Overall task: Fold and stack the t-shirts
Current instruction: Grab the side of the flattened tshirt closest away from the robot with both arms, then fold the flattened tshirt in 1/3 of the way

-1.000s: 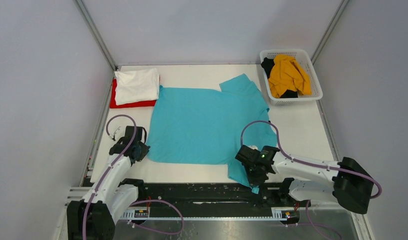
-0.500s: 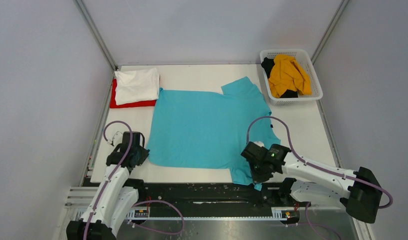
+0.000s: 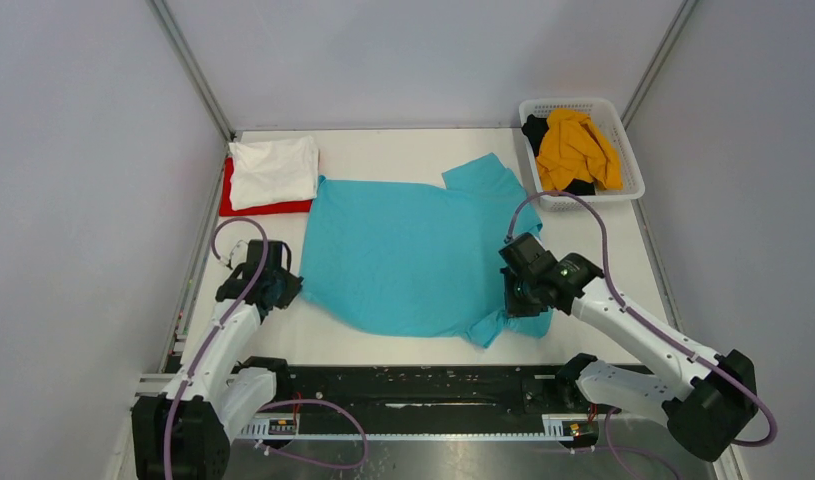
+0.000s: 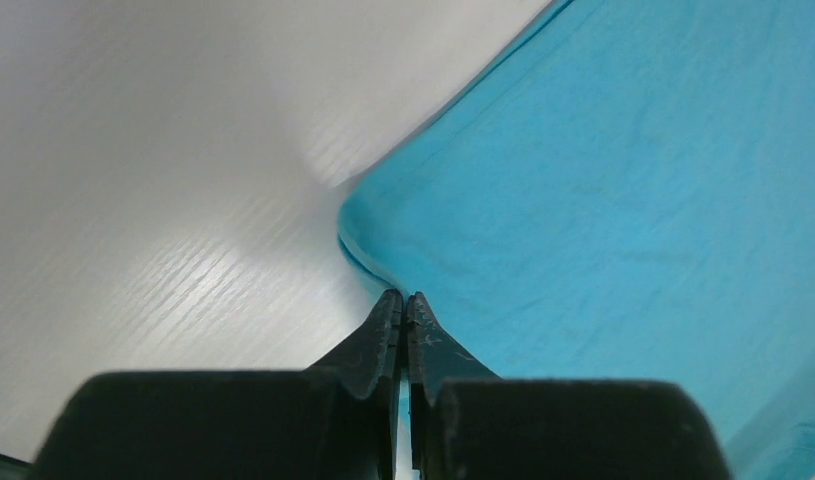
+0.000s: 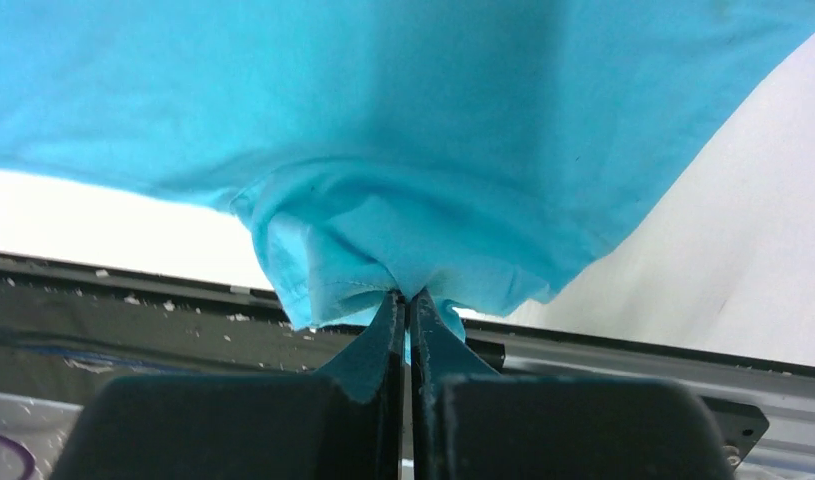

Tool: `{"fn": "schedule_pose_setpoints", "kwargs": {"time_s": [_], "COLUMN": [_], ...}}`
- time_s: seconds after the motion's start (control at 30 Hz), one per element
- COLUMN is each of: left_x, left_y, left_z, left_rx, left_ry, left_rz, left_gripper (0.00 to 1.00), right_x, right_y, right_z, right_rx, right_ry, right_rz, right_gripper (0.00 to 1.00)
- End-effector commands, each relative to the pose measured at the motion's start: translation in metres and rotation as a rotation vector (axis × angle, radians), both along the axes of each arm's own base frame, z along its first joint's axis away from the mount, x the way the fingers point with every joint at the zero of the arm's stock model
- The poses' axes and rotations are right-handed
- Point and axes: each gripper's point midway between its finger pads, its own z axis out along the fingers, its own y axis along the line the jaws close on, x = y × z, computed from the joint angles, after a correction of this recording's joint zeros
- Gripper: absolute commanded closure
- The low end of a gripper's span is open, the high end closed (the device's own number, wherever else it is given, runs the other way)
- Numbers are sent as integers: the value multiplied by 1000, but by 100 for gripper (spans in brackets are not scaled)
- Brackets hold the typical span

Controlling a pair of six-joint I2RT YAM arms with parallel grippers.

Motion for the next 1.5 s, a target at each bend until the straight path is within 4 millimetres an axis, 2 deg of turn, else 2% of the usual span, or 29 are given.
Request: {"fn": "schedule_pose_setpoints", "kwargs": {"time_s": [0.0, 0.13, 0.43, 0.67, 0.73, 0.8, 0.83, 0.87, 0.93, 0.97, 1.0, 1.03, 1.07, 1.1, 1.13, 1.17, 1.23, 1.33, 1.47], "left_x": [38, 52, 79, 99, 108, 116, 121, 126, 135, 140, 144, 147, 148, 148, 146, 143, 137, 130, 126], "left_y": [5, 8, 16, 24, 24, 26, 28, 31, 35, 38, 39, 38, 35, 32, 28, 24, 12, -8, -40], "left_z": [32, 38, 45, 31, 25, 19, 17, 17, 21, 25, 32, 38, 45, 49, 52, 54, 55, 47, 33], "left_rx": [22, 39, 58, 76, 71, 76, 79, 82, 74, 73, 72, 70, 63, 51, 36, 17, -25, -83, -141], "left_ry": [-118, -123, -147, -124, -115, -101, -98, -99, -97, -105, -116, -125, -140, -155, -168, -178, -197, -199, -182], "left_rz": [27, 35, 68, 89, 86, 91, 99, 107, 110, 107, 101, 92, 77, 63, 49, 32, -17, -97, -199], "left_gripper": [100, 100, 100, 100, 100, 94, 85, 67, 54, 45, 35, 25, 7, 2, 1, 1, 1, 1, 1], "right_x": [34, 52, 106, 146, 160, 179, 188, 198, 219, 226, 233, 238, 240, 240, 239, 235, 223, 198, 173], "right_y": [-4, -7, -13, -10, -10, -12, -13, -15, -20, -27, -33, -35, -34, -31, -26, -21, -16, -9, 19], "right_z": [18, 21, 40, 34, 30, 21, 18, 15, 16, 17, 19, 23, 26, 28, 30, 30, 28, 14, -9], "right_rx": [-13, -14, -30, -23, -29, -50, -56, -69, -110, -147, -179, -192, -188, -168, -138, -105, -51, 27, 175], "right_ry": [-88, -103, -161, -144, -129, -111, -101, -94, -100, -103, -118, -129, -132, -138, -147, -155, -166, -153, -122], "right_rz": [-12, -37, -93, -80, -77, -88, -97, -109, -152, -176, -208, -224, -227, -224, -214, -201, -179, -162, -100], "right_gripper": [100, 100, 100, 100, 96, 95, 95, 94, 88, 79, 66, 46, 29, 17, 7, 1, 1, 1, 0]}}
